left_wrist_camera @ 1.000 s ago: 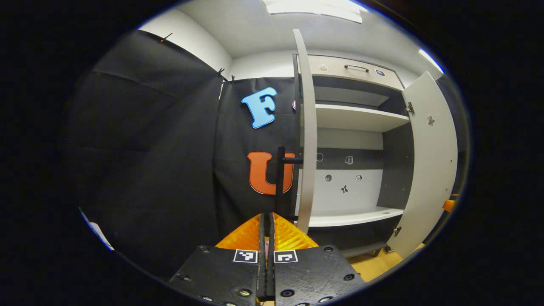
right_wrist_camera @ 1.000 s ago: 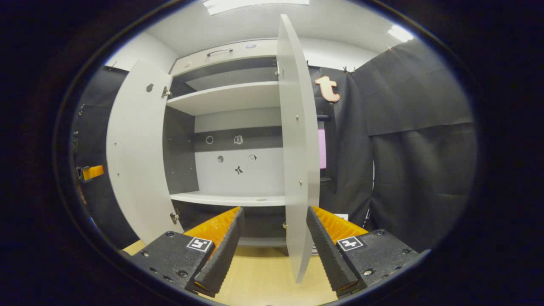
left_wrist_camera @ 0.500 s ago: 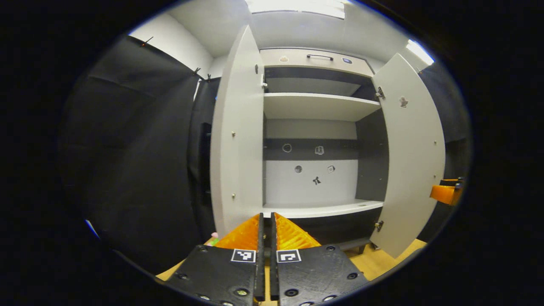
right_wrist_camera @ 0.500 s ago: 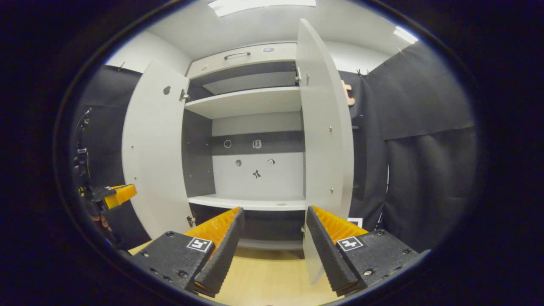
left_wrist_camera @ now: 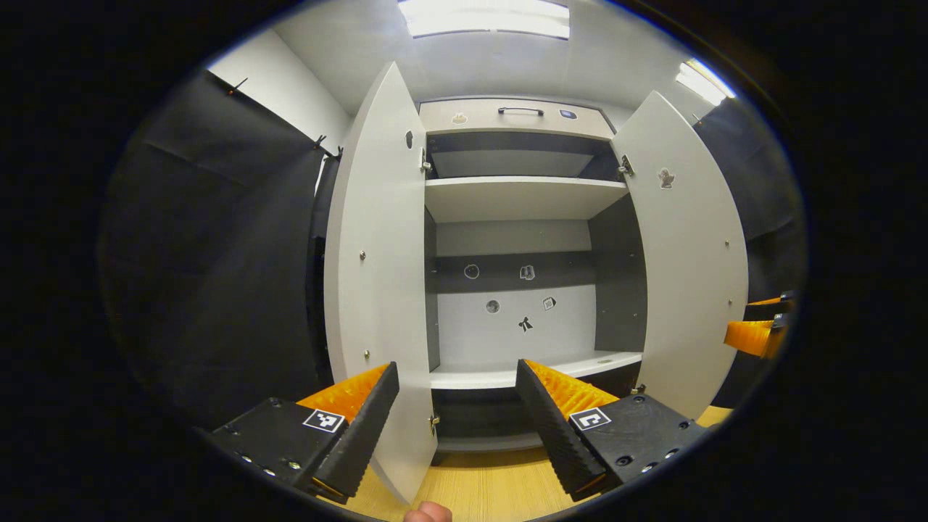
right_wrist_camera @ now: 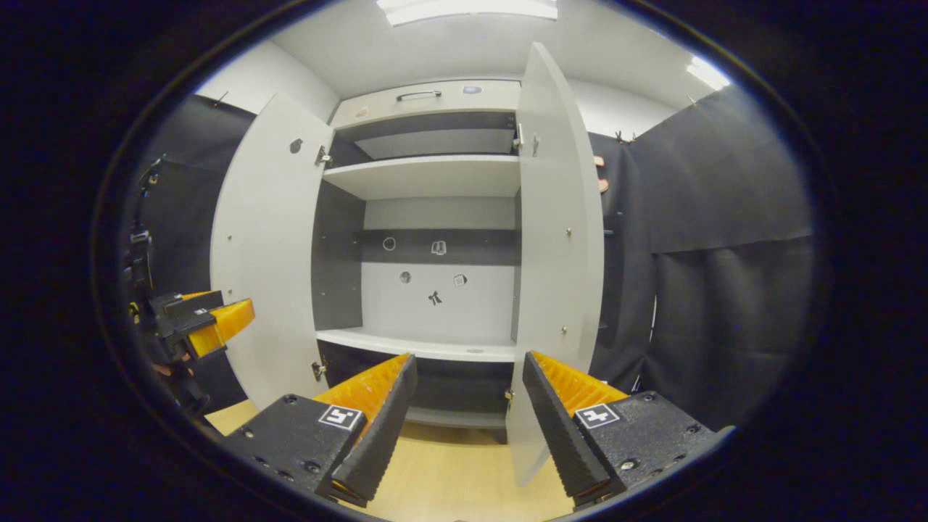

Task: Open the right door of the double-door shoe cabinet with the right hand, and open the left door with the left hand.

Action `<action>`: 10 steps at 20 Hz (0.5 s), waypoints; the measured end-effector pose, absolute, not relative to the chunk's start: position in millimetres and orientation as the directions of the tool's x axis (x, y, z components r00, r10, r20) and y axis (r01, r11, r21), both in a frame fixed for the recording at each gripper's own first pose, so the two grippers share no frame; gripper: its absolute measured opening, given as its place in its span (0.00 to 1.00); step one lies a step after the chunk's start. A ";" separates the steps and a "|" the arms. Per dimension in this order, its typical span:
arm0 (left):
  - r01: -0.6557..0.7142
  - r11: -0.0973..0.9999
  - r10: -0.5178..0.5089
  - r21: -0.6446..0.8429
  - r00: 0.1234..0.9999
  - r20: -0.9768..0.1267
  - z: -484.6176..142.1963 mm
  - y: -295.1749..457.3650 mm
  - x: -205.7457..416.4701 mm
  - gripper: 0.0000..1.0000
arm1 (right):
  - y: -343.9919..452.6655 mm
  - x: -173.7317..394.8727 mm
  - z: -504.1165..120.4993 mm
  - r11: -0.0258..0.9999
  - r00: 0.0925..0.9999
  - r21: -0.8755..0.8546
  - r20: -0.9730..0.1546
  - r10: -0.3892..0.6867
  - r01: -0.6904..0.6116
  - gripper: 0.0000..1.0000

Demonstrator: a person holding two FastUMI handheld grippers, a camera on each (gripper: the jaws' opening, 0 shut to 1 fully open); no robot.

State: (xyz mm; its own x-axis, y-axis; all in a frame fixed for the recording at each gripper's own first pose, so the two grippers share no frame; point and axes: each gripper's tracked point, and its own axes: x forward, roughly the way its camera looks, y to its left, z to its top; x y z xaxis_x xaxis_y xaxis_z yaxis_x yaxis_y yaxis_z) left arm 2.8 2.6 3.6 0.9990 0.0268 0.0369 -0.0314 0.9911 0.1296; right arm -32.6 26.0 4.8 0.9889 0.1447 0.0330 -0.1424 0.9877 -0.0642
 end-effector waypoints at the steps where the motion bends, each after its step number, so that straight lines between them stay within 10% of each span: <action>1: -0.026 0.991 0.021 0.130 0.999 0.037 2.7 0.3 1.1 0.97 | 24.7 -32.7 4.5 0.988 0.989 -0.057 0.032 0.142 -0.141 0.88; 10: 0.016 0.991 -0.024 0.133 0.998 0.056 5.3 -13.7 -5.4 0.97 | 18.8 -31.9 7.6 0.991 0.991 -0.022 0.032 0.129 -0.129 0.92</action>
State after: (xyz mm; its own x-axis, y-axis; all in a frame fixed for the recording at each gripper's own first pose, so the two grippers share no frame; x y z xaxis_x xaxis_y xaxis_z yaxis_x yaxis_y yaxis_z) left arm -5.4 -13.7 5.3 0.9982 -0.0238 0.0558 0.0162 0.9909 0.1334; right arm -31.9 18.8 7.6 0.9911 0.1295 0.0322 -0.1288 0.9914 -0.0220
